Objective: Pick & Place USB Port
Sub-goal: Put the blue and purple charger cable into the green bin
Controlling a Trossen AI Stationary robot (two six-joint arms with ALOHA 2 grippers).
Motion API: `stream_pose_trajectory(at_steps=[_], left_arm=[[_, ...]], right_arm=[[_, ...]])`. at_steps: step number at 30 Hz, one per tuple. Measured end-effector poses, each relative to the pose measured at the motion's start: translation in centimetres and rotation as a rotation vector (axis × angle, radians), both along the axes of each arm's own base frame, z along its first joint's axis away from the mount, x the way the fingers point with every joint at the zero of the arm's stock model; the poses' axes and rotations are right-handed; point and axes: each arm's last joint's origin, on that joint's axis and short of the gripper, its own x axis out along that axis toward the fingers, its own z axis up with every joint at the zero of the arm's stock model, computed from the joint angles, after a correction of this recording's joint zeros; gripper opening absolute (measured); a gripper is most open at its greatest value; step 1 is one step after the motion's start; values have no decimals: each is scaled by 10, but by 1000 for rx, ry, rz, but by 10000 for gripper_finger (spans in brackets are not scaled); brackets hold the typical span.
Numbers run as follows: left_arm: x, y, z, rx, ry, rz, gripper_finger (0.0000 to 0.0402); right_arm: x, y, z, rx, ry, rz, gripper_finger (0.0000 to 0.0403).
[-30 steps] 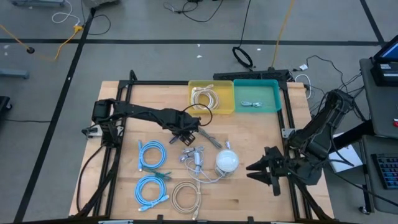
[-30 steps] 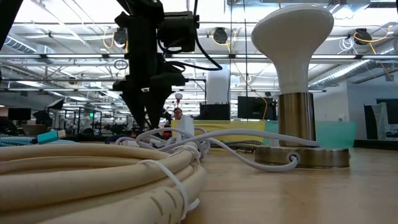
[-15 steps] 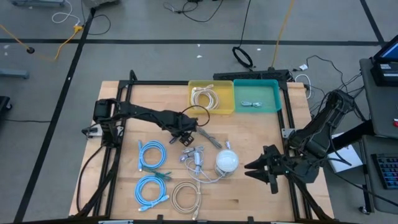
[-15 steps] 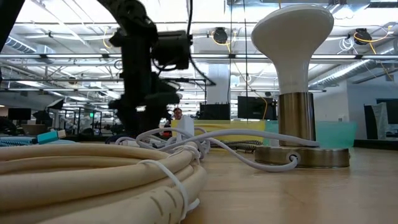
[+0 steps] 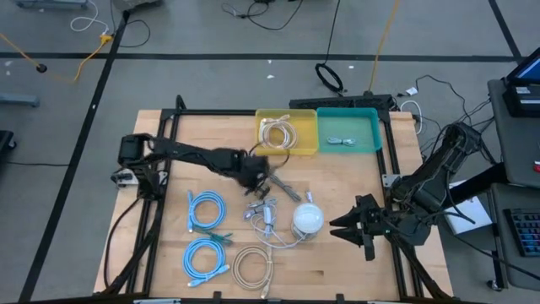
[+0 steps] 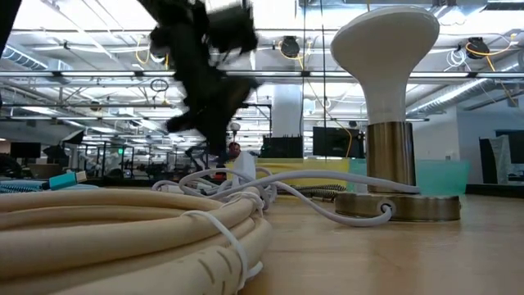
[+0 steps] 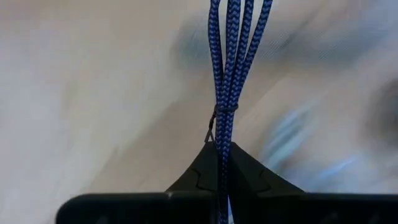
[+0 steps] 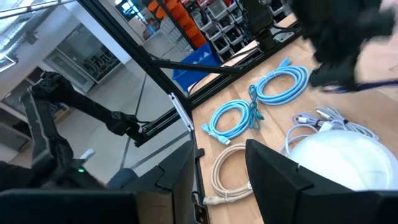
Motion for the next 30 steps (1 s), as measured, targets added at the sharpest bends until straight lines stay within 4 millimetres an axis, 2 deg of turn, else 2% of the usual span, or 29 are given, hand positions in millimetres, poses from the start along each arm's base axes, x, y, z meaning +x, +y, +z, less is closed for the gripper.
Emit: stream_pose_trajectory(at_steps=[4,6,9,12,14,19,22,24,26,30], left_arm=[[22,22,54,52,-316,65,9],[32,41,80,67,-460,113,9],[47,81,105,57,-619,184,9],[68,113,108,7,-687,190,9],[87,128,108,-29,-711,164,9],[135,151,103,-100,-732,70,9],[154,155,108,-91,-740,17,8],[157,154,121,-65,-742,-37,8],[151,152,132,-6,-729,-106,8],[119,140,159,154,-572,-195,8]], right_arm=[[0,0,0,-3,-3,3,134],[0,0,0,-4,-4,3,134],[0,0,0,-3,-4,2,134],[0,0,1,2,-9,1,134],[0,0,1,2,-8,0,134],[0,0,1,0,-8,-5,134],[2,-3,0,-6,-1,-21,134],[4,-7,-2,11,12,-84,134],[5,-14,-7,68,23,-232,133],[7,-33,-18,79,35,-470,123]])
